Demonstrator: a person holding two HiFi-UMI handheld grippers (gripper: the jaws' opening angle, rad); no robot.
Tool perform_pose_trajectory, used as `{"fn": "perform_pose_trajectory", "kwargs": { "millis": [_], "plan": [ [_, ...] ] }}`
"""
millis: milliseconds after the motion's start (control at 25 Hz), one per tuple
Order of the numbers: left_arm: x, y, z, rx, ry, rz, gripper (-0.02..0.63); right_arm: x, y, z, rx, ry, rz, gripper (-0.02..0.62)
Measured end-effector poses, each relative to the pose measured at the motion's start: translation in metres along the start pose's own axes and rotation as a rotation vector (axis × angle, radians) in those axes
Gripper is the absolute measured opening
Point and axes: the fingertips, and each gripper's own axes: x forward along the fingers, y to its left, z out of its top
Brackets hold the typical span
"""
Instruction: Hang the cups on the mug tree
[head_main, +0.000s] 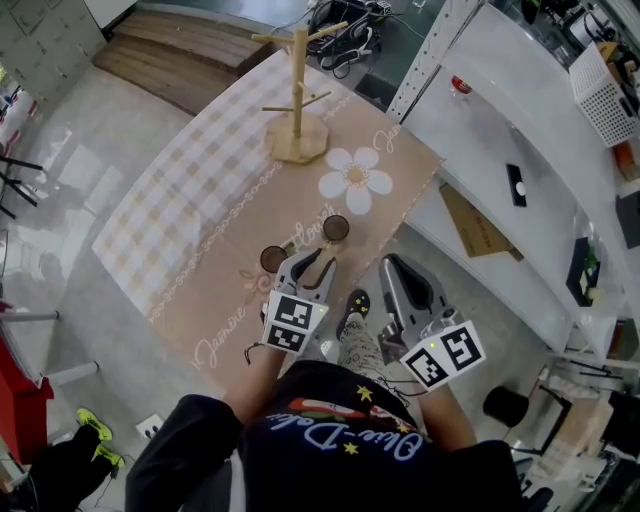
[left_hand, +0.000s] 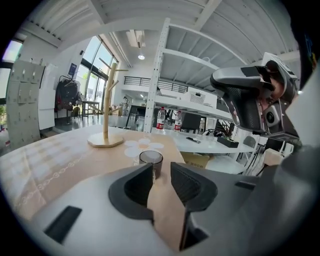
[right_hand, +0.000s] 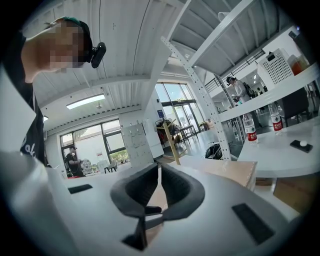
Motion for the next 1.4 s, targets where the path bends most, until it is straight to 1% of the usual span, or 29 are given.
{"fn": "perform_pose_trajectory", "kwargs": {
  "millis": [360,600,960,1400],
  "plan": [
    [0.012,0.003,-0.013,-0.023,0.054,0.015,0.106,-0.005,-0.003,0.001,-0.002,-0.003,-0.010,0.026],
    [0.019,0.006,-0.019,-0.020,0.078,0.059,0.106,-0.006,-0.003,0.001,0.000,-0.006,-0.013,0.026],
    [0.029,0.010,-0.028,-0.019,0.150,0.118,0.106,-0.009,-0.006,0.002,0.004,-0.009,-0.016,0.026],
    [0.038,0.016,-0.037,-0.038,0.206,0.157,0.106,-0.015,-0.016,0.009,0.004,-0.022,-0.028,0.026]
  ]
}}
